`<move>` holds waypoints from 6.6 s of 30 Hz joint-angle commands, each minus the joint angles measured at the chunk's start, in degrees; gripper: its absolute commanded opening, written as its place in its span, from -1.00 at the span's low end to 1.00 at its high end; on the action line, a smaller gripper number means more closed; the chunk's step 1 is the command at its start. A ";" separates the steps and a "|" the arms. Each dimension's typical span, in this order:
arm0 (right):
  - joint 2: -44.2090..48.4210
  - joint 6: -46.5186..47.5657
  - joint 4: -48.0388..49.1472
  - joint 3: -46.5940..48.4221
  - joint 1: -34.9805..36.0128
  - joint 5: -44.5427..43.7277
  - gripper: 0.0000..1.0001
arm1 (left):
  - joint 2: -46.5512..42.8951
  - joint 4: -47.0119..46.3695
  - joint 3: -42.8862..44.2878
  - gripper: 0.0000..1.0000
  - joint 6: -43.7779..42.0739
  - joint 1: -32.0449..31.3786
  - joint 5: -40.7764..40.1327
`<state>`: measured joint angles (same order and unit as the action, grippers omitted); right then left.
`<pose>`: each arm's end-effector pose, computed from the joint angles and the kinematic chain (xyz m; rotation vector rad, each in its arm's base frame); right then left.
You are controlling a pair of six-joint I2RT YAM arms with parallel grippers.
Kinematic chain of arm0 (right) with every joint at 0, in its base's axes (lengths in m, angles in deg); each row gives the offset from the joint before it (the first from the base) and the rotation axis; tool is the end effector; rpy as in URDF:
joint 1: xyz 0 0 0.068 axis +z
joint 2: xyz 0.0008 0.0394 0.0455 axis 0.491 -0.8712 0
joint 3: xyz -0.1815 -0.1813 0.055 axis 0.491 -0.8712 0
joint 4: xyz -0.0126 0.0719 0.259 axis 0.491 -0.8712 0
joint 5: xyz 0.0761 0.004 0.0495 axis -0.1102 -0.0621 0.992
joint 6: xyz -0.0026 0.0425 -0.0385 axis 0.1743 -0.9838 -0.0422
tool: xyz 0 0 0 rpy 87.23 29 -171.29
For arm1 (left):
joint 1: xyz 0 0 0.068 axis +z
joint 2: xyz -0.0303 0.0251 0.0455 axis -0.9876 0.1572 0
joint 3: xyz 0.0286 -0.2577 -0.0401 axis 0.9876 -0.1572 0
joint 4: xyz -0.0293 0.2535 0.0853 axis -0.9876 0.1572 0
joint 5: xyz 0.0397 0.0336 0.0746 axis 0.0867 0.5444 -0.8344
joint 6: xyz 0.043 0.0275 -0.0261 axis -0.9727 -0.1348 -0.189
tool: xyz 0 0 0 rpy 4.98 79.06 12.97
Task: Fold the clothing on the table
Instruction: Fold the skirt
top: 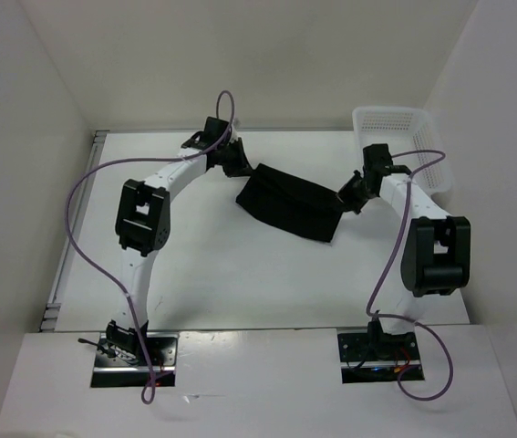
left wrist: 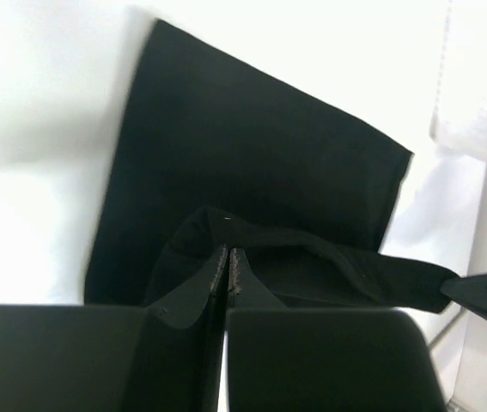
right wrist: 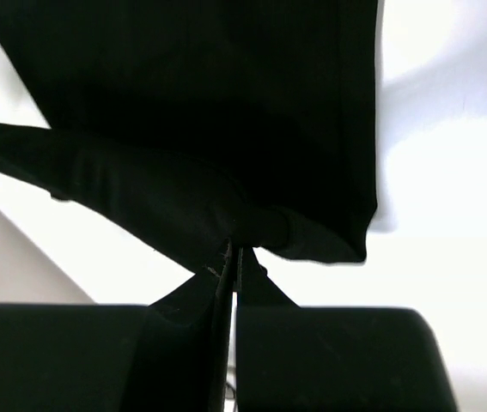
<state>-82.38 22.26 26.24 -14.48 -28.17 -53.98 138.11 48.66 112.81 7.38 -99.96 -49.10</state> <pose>0.3463 0.0191 0.2097 0.9537 2.5926 0.6276 0.4899 -0.1840 0.2097 -0.1998 2.3919 -0.9142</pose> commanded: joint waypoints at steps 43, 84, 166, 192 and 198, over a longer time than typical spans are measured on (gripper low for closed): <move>-3.68 10.05 0.60 -1.93 0.61 -15.46 0.10 | 1.62 -8.70 -1.02 0.26 1.91 0.11 17.29; -2.28 6.80 -1.32 3.06 9.22 -22.04 0.19 | 0.91 -14.95 -22.30 -1.00 2.54 3.89 5.27; -20.90 11.90 15.28 6.57 15.29 -7.90 0.22 | -12.10 2.36 -26.43 -1.00 -7.04 6.52 -23.82; -23.72 10.05 22.31 3.14 14.76 3.61 -0.69 | -11.39 2.28 -30.83 -1.00 -7.04 6.52 -24.36; -21.00 10.05 15.92 4.28 14.76 -2.78 -0.97 | -11.92 2.28 -31.45 -1.00 -6.51 6.52 -22.69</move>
<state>-103.58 31.46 47.81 -10.22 -13.66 -51.16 125.61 48.33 83.96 2.09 -93.58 -72.23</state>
